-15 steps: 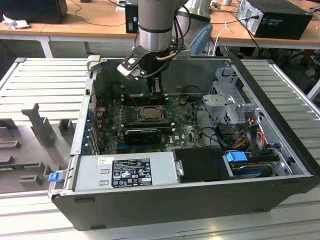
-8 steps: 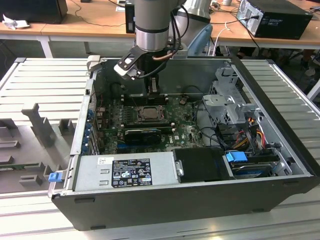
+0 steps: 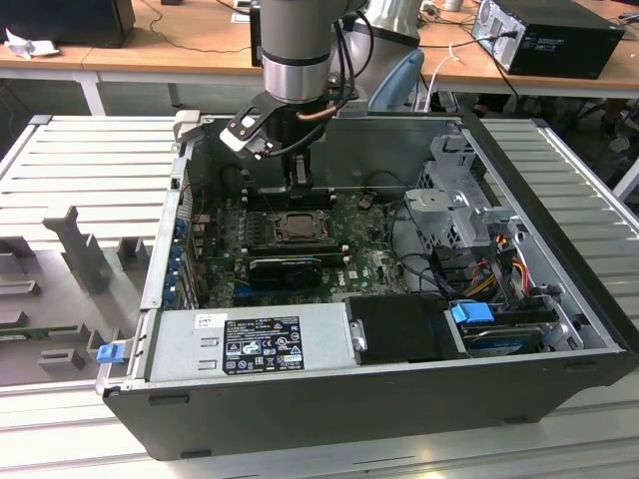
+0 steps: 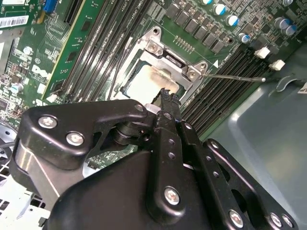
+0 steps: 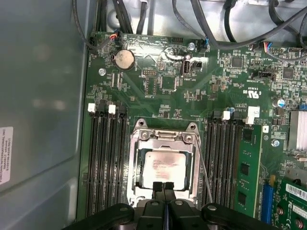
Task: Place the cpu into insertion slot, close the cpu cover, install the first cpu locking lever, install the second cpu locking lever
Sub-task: 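Close the cpu cover, then install the first cpu locking lever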
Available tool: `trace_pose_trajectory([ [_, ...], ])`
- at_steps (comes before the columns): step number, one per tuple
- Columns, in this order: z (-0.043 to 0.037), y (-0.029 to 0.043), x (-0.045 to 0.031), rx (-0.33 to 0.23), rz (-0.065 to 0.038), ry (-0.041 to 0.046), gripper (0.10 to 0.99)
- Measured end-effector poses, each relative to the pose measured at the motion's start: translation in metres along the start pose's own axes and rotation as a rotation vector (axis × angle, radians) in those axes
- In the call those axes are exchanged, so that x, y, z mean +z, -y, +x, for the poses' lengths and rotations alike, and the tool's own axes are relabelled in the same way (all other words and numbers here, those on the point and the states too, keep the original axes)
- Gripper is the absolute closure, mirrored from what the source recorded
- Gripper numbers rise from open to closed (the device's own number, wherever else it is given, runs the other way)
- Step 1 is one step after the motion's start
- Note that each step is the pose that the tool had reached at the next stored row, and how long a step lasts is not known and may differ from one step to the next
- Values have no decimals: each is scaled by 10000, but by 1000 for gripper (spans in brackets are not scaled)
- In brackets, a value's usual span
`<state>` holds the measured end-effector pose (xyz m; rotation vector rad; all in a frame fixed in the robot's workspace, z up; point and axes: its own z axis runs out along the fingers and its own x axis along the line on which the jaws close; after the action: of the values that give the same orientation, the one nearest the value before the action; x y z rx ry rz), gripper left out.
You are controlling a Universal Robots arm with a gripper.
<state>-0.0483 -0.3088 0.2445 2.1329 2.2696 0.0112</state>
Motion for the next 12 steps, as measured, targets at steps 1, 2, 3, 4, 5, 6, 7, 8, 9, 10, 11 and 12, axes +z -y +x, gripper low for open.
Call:
trace_pose_trajectory([
  [1, 0, 1, 0, -2, 0, 0, 980],
  [2, 0, 1, 0, -3, 0, -1, 980],
  [3, 0, 2, -2, -1, 0, -1, 980],
  [4, 0, 1, -15, -1, 0, 0, 980],
  [5, -1, 1, -23, -1, 1, 0, 980],
  [6, -1, 1, -30, 0, 1, 0, 980],
  [7, -1, 1, -35, 0, 0, 0, 980],
  [8, -1, 1, -44, -1, 1, 0, 980],
  [9, -1, 0, -61, 0, 0, 0, 980],
  [10, -1, 0, -70, -1, 0, -1, 980],
  [11, -1, 0, -79, -1, 0, 0, 980],
  [12, -1, 0, -88, 0, 0, -1, 980],
])
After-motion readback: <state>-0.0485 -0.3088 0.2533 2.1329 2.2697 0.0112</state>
